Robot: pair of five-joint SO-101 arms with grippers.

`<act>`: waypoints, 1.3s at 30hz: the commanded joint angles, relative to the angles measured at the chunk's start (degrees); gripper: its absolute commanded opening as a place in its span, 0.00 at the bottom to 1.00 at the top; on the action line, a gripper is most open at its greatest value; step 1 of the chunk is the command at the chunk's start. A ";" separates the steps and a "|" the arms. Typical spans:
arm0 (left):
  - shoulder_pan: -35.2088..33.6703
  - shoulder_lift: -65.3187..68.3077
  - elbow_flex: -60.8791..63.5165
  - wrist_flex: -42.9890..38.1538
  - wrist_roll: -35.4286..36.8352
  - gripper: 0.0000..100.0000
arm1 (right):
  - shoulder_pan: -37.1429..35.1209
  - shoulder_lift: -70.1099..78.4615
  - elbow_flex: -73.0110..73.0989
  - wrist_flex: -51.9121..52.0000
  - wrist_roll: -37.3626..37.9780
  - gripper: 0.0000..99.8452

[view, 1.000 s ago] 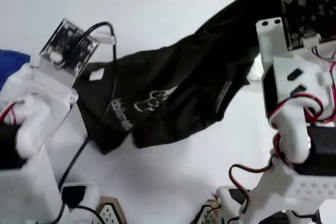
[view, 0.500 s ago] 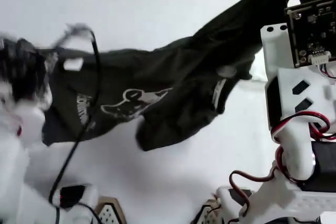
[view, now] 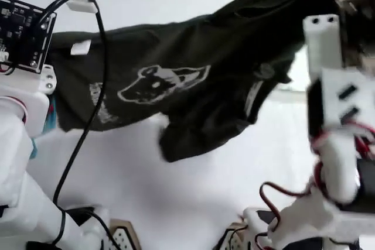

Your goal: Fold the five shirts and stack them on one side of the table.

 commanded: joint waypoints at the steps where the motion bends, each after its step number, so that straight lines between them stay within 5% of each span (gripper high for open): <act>1: -0.26 -0.79 1.45 0.79 0.62 0.02 | 1.19 1.80 -6.68 -0.84 2.02 0.02; 22: -0.35 -16.62 21.93 0.53 0.44 0.02 | 0.75 -3.91 -17.14 10.42 3.16 0.02; 39: -0.79 -29.19 22.11 0.79 0.70 0.02 | 1.19 -16.57 -17.14 14.90 3.52 0.02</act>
